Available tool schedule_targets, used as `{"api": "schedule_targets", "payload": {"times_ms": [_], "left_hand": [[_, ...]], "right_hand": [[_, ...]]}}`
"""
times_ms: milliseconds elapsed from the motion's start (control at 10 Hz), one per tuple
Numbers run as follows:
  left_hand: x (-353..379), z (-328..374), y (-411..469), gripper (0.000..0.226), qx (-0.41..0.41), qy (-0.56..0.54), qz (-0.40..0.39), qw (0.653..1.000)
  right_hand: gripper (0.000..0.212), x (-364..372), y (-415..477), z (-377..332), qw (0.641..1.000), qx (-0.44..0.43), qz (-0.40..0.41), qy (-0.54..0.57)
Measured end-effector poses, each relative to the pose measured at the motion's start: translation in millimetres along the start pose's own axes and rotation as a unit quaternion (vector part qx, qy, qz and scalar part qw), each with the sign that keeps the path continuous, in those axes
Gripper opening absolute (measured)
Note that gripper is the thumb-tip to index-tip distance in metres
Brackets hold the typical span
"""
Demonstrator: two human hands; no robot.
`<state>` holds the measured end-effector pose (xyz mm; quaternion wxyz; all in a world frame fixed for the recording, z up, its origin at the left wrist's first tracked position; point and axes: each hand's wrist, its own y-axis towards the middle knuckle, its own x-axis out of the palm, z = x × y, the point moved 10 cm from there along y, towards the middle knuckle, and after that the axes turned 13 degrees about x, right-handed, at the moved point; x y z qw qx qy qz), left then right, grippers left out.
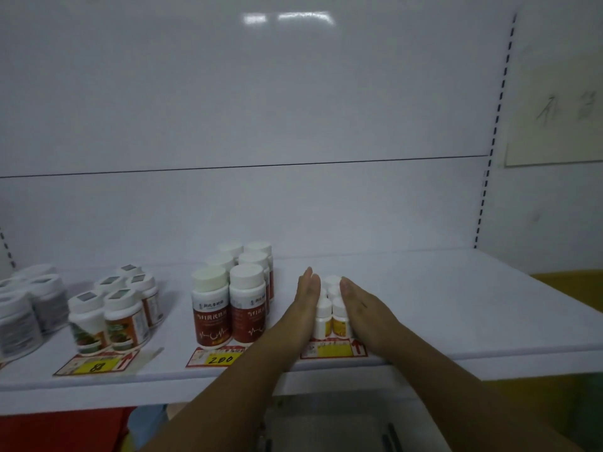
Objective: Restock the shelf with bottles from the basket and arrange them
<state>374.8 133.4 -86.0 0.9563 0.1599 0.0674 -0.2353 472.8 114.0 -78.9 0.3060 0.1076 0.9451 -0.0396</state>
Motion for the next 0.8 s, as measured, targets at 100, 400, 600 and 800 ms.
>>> {"api": "schedule_targets", "payload": {"times_ms": [100,400,600,800], "left_hand": [[1.8,-17.7,10.4,0.099,-0.008,-0.035,-0.017,0.999],[-9.3,-8.7,7.6,0.084,-0.002,-0.039,0.038,0.999],[-14.6,37.7,-10.7,0.047,0.119,0.057,0.069,0.989],[2.1,99.6,-18.0,0.049,0.211,0.22,-0.008,0.952]], "right_hand": [[0.101,-1.1,1.0,2.8,1.0,0.008,0.01,0.008],[0.092,-3.3,-4.4,2.4,1.0,0.015,0.019,0.018],[0.077,-11.8,-7.6,-1.4,0.997,0.028,0.064,0.012],[0.102,-26.2,0.2,-16.8,0.995,-0.021,0.094,-0.007]]}}
